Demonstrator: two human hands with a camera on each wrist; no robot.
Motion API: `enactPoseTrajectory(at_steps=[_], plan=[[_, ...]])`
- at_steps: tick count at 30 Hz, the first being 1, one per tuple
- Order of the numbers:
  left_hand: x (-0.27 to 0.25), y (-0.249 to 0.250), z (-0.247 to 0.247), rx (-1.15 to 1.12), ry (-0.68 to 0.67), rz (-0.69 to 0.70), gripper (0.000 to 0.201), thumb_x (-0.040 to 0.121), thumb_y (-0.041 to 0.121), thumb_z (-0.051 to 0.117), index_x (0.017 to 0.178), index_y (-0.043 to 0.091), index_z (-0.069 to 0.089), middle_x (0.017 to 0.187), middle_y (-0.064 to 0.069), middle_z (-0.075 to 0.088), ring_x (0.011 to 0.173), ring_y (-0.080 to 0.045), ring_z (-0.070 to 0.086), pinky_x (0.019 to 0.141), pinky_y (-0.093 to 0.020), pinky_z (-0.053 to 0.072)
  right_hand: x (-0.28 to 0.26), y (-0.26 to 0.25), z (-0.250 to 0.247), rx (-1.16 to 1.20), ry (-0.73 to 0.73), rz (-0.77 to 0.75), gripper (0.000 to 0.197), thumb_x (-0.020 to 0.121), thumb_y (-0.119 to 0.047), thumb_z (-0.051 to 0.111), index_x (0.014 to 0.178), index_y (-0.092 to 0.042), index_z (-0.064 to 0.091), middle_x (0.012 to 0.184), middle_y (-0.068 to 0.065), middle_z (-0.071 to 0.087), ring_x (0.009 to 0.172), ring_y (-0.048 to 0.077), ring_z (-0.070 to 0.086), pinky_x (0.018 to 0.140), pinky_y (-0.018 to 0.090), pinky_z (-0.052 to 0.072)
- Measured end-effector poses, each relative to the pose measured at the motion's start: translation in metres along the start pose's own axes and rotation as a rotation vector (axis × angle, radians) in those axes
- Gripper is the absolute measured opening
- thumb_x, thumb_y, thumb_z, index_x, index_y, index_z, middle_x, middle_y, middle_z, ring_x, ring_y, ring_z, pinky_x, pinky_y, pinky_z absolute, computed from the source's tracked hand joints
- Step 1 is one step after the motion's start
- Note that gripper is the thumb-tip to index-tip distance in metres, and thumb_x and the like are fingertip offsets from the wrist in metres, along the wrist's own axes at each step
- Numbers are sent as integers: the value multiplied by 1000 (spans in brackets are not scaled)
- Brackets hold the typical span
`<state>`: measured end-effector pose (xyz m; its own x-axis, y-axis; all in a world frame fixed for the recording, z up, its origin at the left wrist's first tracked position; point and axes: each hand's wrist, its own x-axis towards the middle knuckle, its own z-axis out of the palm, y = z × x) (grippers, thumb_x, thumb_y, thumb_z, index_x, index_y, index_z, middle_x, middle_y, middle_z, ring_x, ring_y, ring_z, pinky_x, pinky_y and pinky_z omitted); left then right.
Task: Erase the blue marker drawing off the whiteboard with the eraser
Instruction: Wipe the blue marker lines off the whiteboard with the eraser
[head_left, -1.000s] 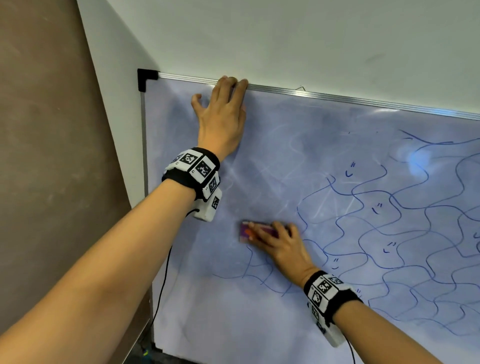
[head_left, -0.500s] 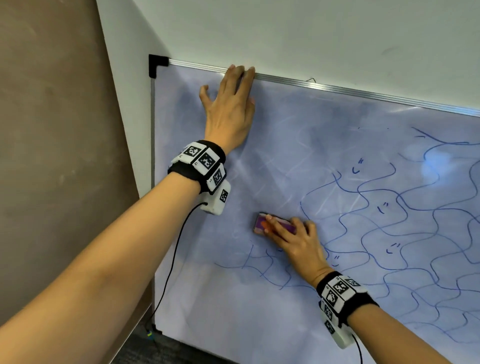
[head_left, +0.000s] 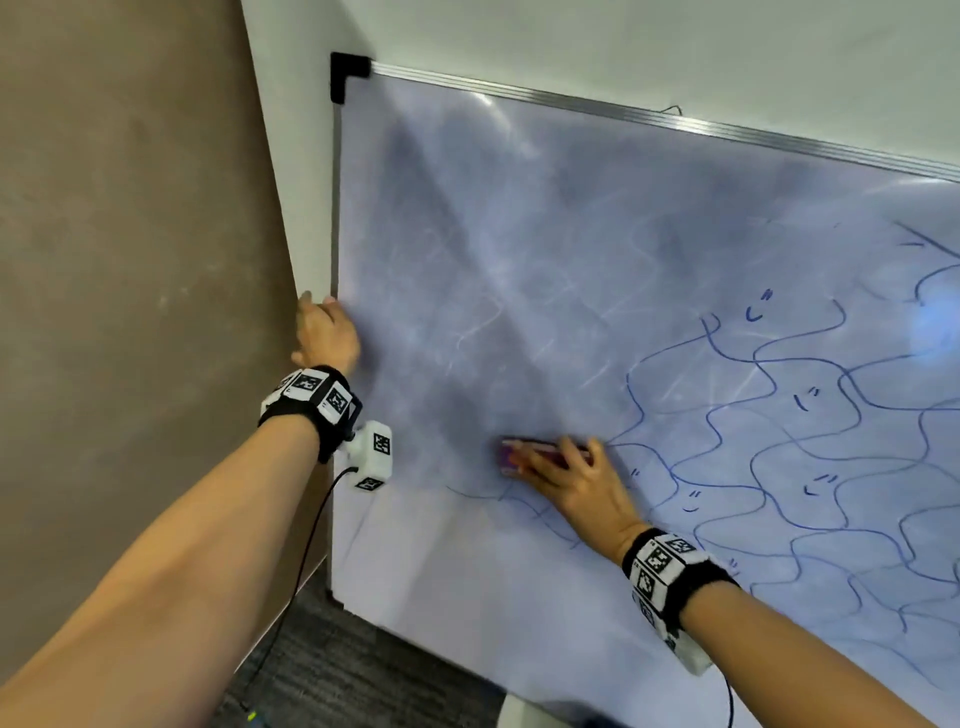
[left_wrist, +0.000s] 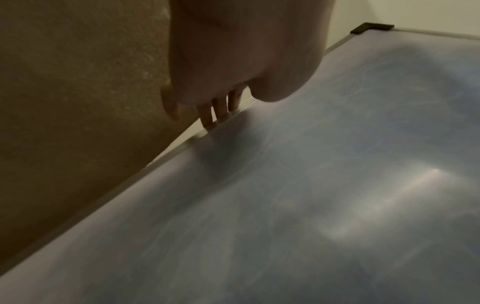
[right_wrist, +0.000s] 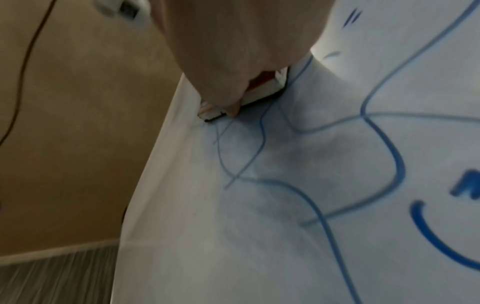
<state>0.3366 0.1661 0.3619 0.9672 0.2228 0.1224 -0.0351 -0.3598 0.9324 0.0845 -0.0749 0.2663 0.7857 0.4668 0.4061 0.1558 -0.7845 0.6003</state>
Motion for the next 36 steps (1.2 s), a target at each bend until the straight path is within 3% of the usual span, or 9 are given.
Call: enactPoseTrajectory(at_steps=[2, 5, 8, 11, 20, 25, 29, 32, 36], plan=[[-1, -14, 0, 18, -98, 25, 40, 104, 26, 28, 132, 3, 46, 136, -21, 49, 124, -38, 45, 105, -47, 30, -13, -8, 4, -11, -171, -133, 64, 70, -16, 72, 131, -30, 55, 145, -7, 39, 105, 31, 44, 81, 45, 40], [-1, -29, -1, 0, -113, 55, 39, 104, 23, 30, 125, -3, 50, 129, -25, 52, 118, -40, 48, 98, -42, 37, -10, -11, 1, -23, -316, -224, 62, 68, -22, 74, 127, -34, 58, 142, -11, 46, 106, 30, 43, 81, 43, 42], [-1, -37, 2, 2, -115, 35, 39, 104, 19, 32, 125, -9, 49, 129, -29, 51, 118, -41, 48, 98, -40, 37, 12, -7, -8, -45, -277, -178, 62, 62, -21, 78, 121, -33, 63, 137, -10, 51, 105, 30, 43, 82, 42, 35], [-2, -41, 6, -1, -128, 9, 37, 103, 19, 36, 125, -8, 50, 129, -28, 52, 118, -39, 49, 99, -39, 38, 27, -6, -13, -15, -202, -19, 72, 57, -16, 80, 125, -30, 61, 142, -5, 48, 106, 33, 44, 83, 46, 40], [2, -41, -3, 24, -244, 34, 39, 104, 23, 35, 129, -5, 46, 133, -25, 49, 122, -35, 48, 98, -34, 37, -2, -37, 8, -75, -459, -321, 49, 69, -32, 72, 118, -32, 66, 139, -8, 50, 109, 33, 44, 85, 46, 34], [2, -44, -1, 40, -255, 38, 39, 104, 24, 35, 129, -4, 46, 134, -26, 47, 122, -37, 46, 100, -36, 36, 38, -41, 8, -38, -338, -208, 46, 70, -24, 70, 115, -29, 67, 140, -5, 49, 106, 33, 42, 82, 45, 38], [0, -51, 1, 48, -266, 18, 41, 103, 28, 35, 130, -1, 45, 135, -24, 46, 122, -37, 46, 103, -38, 36, 22, -58, 20, -54, -486, -284, 42, 74, -26, 68, 116, -29, 67, 148, -3, 39, 110, 36, 42, 81, 48, 43], [0, -55, 1, 50, -271, 14, 44, 102, 35, 35, 130, 2, 46, 135, -21, 47, 121, -36, 47, 106, -45, 36, 18, -69, 30, -93, -607, -360, 36, 76, -30, 67, 112, -30, 69, 145, -4, 41, 112, 36, 42, 88, 51, 34], [1, -57, 3, 88, -266, 4, 47, 102, 40, 33, 132, 5, 43, 138, -19, 43, 123, -36, 45, 108, -52, 32, 55, -78, 26, -101, -512, -315, 48, 80, -29, 63, 127, -27, 59, 145, -3, 40, 112, 34, 46, 88, 47, 40]])
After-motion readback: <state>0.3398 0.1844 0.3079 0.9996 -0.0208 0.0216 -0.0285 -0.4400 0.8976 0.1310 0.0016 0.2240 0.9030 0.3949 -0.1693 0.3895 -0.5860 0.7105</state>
